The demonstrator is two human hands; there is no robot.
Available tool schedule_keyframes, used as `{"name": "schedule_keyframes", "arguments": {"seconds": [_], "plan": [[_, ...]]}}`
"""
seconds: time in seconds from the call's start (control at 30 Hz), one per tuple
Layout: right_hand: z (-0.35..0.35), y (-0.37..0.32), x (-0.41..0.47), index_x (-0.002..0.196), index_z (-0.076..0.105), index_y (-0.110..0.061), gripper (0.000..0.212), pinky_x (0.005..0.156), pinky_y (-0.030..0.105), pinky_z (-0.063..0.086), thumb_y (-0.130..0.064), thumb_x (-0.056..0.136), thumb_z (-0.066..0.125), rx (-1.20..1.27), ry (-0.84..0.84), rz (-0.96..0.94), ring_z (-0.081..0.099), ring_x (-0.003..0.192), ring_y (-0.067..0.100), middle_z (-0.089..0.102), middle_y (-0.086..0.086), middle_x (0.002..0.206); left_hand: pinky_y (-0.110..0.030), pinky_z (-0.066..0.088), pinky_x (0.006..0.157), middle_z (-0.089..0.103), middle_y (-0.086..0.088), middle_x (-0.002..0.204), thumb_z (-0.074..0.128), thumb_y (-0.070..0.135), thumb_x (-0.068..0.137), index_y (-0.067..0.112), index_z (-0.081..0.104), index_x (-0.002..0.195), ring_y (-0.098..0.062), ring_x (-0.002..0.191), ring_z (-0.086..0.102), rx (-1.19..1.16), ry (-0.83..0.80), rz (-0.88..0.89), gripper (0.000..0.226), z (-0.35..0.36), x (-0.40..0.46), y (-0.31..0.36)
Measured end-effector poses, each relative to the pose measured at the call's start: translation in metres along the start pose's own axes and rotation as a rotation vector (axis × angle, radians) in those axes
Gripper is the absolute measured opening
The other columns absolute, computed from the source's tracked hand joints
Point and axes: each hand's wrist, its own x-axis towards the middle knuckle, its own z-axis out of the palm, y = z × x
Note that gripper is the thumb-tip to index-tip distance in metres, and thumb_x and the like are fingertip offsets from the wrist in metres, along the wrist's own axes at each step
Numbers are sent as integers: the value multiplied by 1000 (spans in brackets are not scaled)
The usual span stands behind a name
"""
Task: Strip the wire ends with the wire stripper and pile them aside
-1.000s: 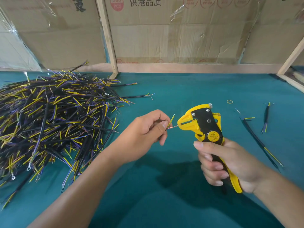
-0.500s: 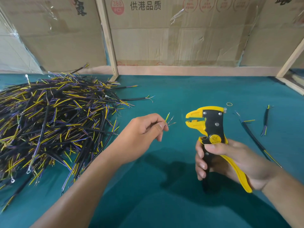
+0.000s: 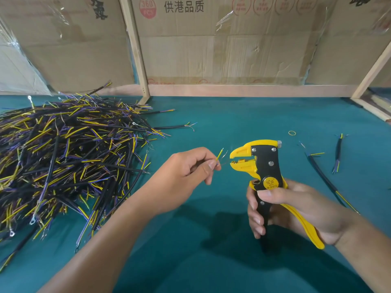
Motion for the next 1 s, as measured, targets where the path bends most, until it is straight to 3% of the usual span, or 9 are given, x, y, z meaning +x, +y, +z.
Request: {"name": "schedule_keyframes", "arguments": {"seconds": [0.2,0.33,0.43,0.53,0.63,0.73,0.87,1.0], "plan": [[3,-1,0,90,61,-4,27,75,46,50,-30,91,64,-32,-25,-19,54,72,34,55,21,77,-25,31,50,62,6,71,46,37,100,33,63,93,-16,55,34,4,-8,19,18,1,-2,5],[5,-1,-1,89,58,1,33,75,46,50,-31,89,65,-62,-18,-19,54,72,35,54,20,76,-29,30,50,60,6,71,46,33,101,41,63,90,-22,55,32,-32,2,39,22,4,-1,9],[6,-1,-2,87,57,3,37,73,46,50,-32,87,67,-66,10,-12,53,71,35,53,21,74,-30,30,50,58,-2,73,45,28,100,35,67,94,-28,57,33,-61,-22,21,24,5,-3,10],[8,-1,-2,86,59,-1,34,72,46,50,-33,85,68,-66,27,-9,53,70,35,52,23,73,-26,34,51,60,9,76,43,21,99,37,69,102,-14,57,38,-89,-53,25,31,5,-5,11],[8,-1,-1,85,59,-1,33,72,44,51,-33,86,68,-50,29,-8,53,69,34,51,22,73,-34,38,51,65,4,82,45,20,99,37,69,110,-14,58,42,-76,-62,25,32,4,-5,11],[8,-1,0,84,58,-2,32,71,43,51,-33,85,69,-40,43,0,52,68,33,50,21,72,-29,45,52,71,4,88,49,18,98,40,66,116,-14,59,49,-105,-50,28,32,3,-5,12],[8,1,-1,83,58,-2,33,70,43,52,-33,85,69,-31,58,1,51,67,33,50,20,71,-23,45,50,75,3,91,57,18,95,22,60,103,-14,57,52,-150,-24,-4,10,3,-4,11],[9,3,0,80,56,-2,37,66,43,51,-35,83,72,-18,85,14,50,62,32,47,19,68,-23,46,48,76,1,91,60,15,95,17,58,100,-14,54,54,-191,-19,-14,6,4,-5,11]]}}
